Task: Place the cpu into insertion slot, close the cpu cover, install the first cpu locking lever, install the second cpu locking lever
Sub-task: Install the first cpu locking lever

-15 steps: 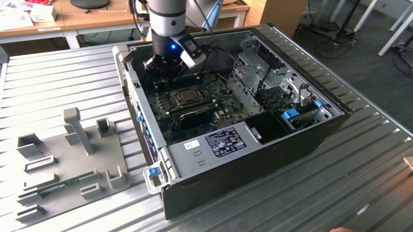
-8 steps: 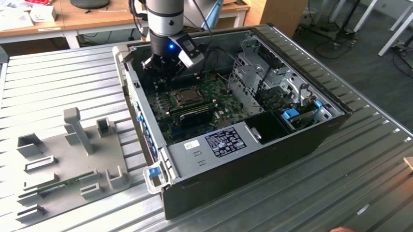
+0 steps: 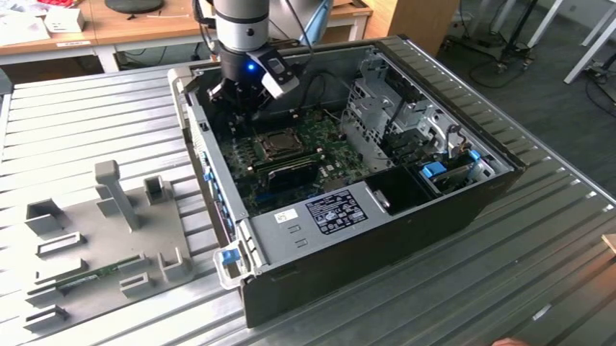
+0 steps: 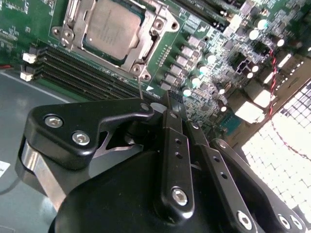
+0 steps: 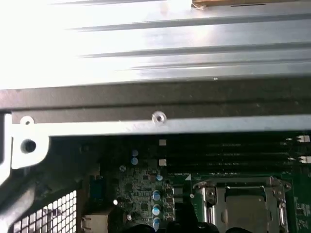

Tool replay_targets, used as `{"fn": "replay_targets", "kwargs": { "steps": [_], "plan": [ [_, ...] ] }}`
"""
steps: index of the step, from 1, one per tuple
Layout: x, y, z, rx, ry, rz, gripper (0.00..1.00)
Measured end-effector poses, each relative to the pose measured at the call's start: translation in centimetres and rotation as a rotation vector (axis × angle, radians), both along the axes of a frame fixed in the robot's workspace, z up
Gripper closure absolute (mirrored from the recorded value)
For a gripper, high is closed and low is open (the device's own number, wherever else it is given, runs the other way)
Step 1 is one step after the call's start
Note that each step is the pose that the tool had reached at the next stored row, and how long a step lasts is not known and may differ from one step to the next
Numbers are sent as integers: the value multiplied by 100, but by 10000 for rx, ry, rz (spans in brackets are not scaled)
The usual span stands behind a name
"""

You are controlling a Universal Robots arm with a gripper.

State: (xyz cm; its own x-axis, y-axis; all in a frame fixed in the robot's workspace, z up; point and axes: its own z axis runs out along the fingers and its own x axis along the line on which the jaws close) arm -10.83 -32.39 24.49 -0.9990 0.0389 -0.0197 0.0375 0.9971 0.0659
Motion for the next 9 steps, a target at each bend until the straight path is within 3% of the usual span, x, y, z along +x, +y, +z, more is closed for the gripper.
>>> {"fn": "replay_targets", "kwargs": {
  "steps": [5,9],
  "plan": [
    [-27,28,-4,8,0,1,90],
    [-35,37,-4,99,-6,4,90]
  ]
}}
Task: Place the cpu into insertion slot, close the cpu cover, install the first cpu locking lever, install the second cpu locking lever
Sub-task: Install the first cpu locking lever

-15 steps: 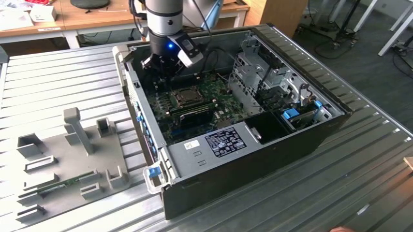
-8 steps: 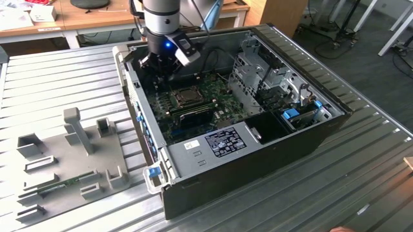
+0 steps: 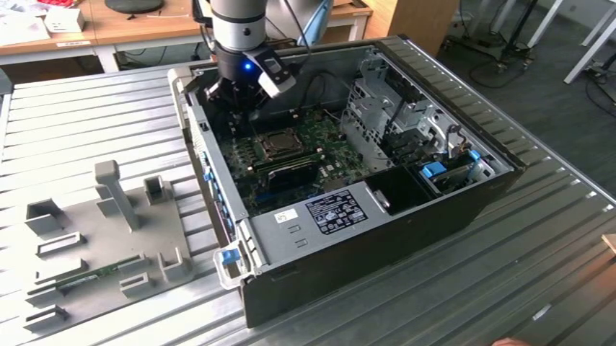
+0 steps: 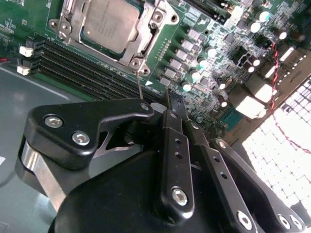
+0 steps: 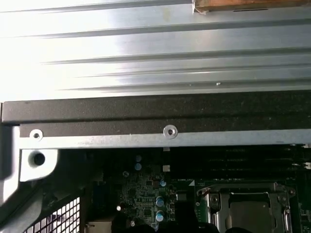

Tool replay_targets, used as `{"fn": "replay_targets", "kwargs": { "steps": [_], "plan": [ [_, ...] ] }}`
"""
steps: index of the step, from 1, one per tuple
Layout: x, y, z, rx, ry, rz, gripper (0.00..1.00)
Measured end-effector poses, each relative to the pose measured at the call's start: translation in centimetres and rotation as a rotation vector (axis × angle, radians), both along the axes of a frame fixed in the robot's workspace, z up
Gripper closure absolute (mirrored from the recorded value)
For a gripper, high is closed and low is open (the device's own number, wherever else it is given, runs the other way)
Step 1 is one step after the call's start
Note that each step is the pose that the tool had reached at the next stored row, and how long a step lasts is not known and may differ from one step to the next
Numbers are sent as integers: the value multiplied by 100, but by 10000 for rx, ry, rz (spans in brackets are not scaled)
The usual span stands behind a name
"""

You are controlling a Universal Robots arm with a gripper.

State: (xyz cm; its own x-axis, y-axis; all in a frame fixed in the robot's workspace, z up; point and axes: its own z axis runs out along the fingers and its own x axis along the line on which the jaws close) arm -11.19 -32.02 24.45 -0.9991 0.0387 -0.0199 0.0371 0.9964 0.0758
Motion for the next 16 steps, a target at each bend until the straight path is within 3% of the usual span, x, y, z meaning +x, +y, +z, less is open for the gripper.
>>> {"fn": "replay_targets", "kwargs": {
  "steps": [3,6,11,16],
  "plan": [
    [-1,6,0,117,-5,-3,90],
    [-1,7,0,160,-12,-2,90],
    [-1,9,-1,291,-22,-2,90],
    [-1,9,-1,488,-24,-2,90]
  ]
}}
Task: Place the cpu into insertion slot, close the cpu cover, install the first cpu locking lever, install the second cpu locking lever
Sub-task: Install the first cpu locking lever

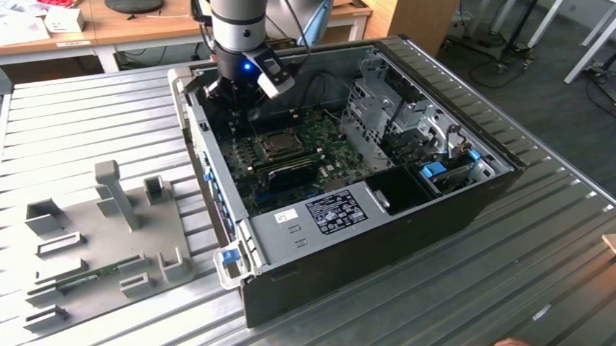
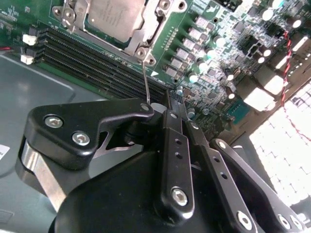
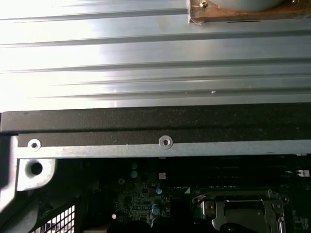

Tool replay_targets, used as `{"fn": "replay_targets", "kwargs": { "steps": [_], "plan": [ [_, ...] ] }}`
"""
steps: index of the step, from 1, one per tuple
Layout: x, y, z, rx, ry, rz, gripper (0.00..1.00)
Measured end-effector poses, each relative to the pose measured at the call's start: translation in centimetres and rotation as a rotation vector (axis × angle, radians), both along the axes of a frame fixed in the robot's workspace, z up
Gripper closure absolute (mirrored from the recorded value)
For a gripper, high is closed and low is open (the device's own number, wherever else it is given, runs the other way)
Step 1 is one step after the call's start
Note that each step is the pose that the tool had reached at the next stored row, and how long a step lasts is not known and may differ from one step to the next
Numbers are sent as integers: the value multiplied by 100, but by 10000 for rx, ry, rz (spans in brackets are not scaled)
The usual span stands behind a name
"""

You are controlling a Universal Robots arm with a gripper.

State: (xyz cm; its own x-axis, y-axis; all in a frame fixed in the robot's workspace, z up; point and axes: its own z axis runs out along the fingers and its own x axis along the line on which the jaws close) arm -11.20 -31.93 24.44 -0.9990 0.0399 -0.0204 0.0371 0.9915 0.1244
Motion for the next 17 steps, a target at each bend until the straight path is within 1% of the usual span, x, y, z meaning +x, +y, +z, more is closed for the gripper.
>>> {"fn": "replay_targets", "kwargs": {
  "steps": [1,2,6,9,17],
  "plan": [
    [0,0,0,52,0,0,90],
    [0,0,0,66,-1,-1,90],
    [6,0,0,68,0,1,90],
    [29,0,0,67,1,-1,90],
    [162,-2,0,67,22,-1,90]
  ]
}}
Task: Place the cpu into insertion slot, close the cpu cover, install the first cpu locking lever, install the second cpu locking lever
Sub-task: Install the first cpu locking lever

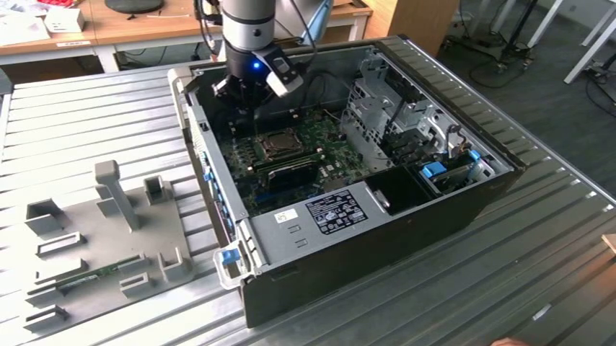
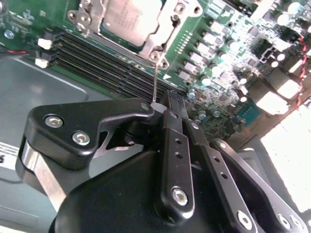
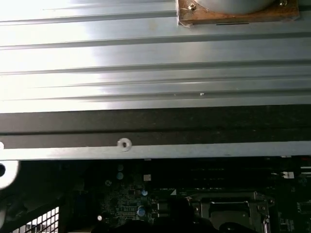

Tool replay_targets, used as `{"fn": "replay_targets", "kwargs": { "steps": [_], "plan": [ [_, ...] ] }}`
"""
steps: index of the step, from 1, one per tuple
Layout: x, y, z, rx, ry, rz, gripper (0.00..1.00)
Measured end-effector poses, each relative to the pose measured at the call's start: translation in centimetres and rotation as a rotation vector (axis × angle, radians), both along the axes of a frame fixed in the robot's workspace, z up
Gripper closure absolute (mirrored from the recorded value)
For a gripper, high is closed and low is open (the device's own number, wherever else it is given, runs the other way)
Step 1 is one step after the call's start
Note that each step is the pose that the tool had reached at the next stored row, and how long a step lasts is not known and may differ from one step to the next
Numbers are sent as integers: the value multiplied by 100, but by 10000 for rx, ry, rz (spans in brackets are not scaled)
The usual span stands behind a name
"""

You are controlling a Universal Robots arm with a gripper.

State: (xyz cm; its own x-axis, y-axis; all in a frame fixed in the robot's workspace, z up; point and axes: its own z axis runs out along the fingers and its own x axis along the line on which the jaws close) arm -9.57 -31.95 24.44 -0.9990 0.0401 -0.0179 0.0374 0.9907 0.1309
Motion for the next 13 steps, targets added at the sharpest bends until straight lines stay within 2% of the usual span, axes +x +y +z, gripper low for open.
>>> {"fn": "replay_targets", "kwargs": {
  "steps": [10,13],
  "plan": [
    [187,-11,0,0,41,-1,90],
    [194,-12,0,1,41,-1,90]
  ]
}}
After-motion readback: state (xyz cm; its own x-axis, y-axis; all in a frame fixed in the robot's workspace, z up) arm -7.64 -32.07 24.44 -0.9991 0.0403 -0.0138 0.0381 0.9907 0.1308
